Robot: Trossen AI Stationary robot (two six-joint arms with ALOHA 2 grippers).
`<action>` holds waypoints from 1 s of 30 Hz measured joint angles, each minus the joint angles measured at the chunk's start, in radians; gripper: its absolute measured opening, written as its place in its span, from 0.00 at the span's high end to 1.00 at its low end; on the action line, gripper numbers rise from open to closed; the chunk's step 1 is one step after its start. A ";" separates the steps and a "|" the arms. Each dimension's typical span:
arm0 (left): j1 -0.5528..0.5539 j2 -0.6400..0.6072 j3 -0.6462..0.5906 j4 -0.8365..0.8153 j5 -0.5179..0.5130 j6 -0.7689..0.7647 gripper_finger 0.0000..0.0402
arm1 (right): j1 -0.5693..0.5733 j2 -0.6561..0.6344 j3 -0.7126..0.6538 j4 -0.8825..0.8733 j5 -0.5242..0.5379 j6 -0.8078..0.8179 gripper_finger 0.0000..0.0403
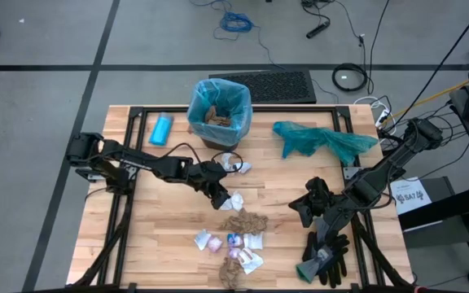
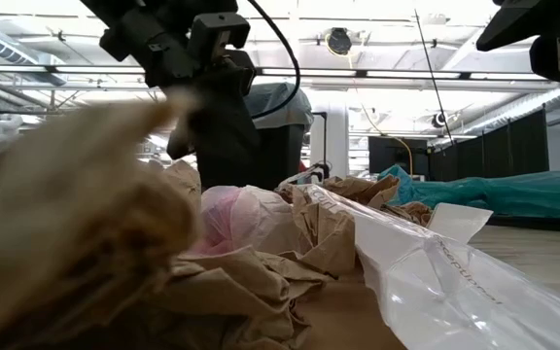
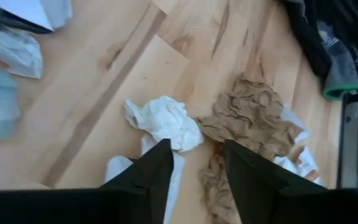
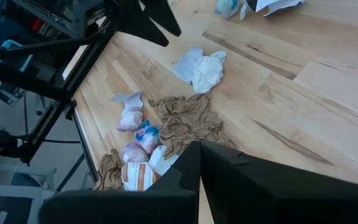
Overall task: Place trash/remove bag and relplace
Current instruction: Put the white paper trash into the trash bin
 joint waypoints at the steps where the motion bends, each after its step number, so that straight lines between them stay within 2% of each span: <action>1: 0.003 0.000 0.000 -0.007 0.000 0.017 0.61 | 0.000 0.000 0.000 0.002 0.000 0.000 1.00; 5: 0.006 0.000 0.000 -0.019 -0.001 0.110 0.56 | 0.000 0.000 0.000 0.015 0.000 0.000 1.00; 12: -0.048 0.017 0.000 -0.010 0.004 0.345 0.56 | 0.000 0.000 0.000 0.029 0.000 0.000 1.00; 18: -0.059 0.090 0.000 -0.014 0.004 0.379 0.56 | 0.000 0.000 0.000 0.047 0.000 0.000 1.00; 25: -0.059 0.147 0.000 -0.012 -0.098 0.386 0.56 | 0.000 0.000 0.001 0.060 0.000 0.005 1.00; 28: -0.059 0.147 0.000 -0.006 -0.100 0.376 0.61 | 0.000 0.000 0.001 0.060 0.000 0.008 1.00; 30: -0.059 0.148 0.000 -0.009 -0.098 0.353 0.70 | 0.000 0.000 0.001 0.060 0.000 0.008 1.00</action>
